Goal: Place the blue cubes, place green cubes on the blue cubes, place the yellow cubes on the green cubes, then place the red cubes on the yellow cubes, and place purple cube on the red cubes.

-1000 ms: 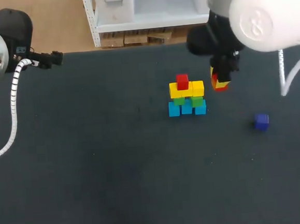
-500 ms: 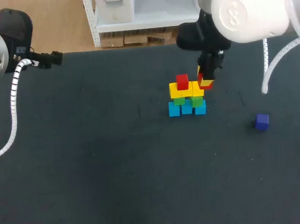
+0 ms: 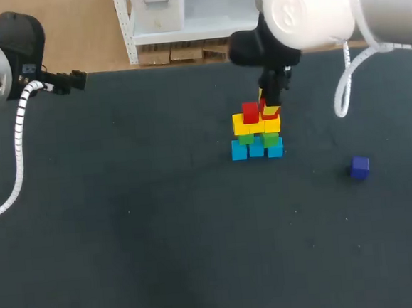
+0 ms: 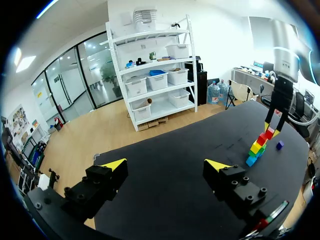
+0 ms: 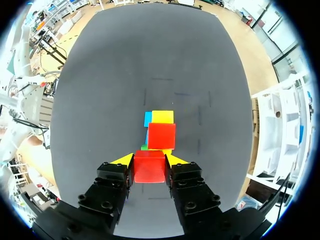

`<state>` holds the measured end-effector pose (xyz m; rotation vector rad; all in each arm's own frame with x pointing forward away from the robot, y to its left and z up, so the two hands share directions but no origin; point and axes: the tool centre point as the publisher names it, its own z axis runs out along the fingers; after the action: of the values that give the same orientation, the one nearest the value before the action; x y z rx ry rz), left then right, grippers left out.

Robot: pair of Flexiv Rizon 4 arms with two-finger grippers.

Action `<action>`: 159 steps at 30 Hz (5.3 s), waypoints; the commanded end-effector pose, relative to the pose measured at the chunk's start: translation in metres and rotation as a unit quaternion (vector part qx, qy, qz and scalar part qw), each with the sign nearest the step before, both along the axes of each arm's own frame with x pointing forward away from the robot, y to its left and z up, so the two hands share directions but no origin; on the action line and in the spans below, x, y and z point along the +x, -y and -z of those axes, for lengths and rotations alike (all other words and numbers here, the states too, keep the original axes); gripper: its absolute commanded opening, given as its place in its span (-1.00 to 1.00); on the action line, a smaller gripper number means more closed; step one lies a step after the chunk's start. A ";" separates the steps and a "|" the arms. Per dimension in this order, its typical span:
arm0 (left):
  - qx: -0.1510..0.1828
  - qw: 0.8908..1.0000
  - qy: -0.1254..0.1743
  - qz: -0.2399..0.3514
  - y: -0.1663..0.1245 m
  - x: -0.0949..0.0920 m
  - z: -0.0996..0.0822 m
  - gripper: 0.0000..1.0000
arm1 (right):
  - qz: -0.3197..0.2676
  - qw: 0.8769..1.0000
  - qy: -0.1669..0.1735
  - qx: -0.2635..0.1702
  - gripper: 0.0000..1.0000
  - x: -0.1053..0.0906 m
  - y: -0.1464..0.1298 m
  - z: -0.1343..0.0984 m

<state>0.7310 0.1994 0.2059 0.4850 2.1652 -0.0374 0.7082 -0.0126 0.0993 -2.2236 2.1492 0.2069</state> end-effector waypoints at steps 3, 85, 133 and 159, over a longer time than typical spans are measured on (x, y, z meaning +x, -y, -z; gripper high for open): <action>-0.001 1.000 0.002 -0.001 0.000 0.000 0.001 1.00 | -0.002 1.000 -0.018 -0.004 -1.00 0.009 -0.006 0.005; -0.001 1.000 0.002 -0.001 0.000 0.000 0.001 1.00 | 0.120 0.993 -0.008 -0.003 1.00 -0.107 0.135 0.037; -0.001 1.000 0.002 -0.001 0.000 0.000 0.001 1.00 | 0.191 0.978 -0.004 -0.088 -1.00 -0.111 0.170 0.099; -0.001 1.000 0.002 -0.001 0.000 0.000 0.001 1.00 | 0.063 0.992 0.051 -0.098 -1.00 -0.081 0.109 -0.048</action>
<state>0.7309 0.1994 0.2059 0.4850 2.1652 -0.0373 0.6211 -0.1341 0.1259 -2.1002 2.3095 -0.1234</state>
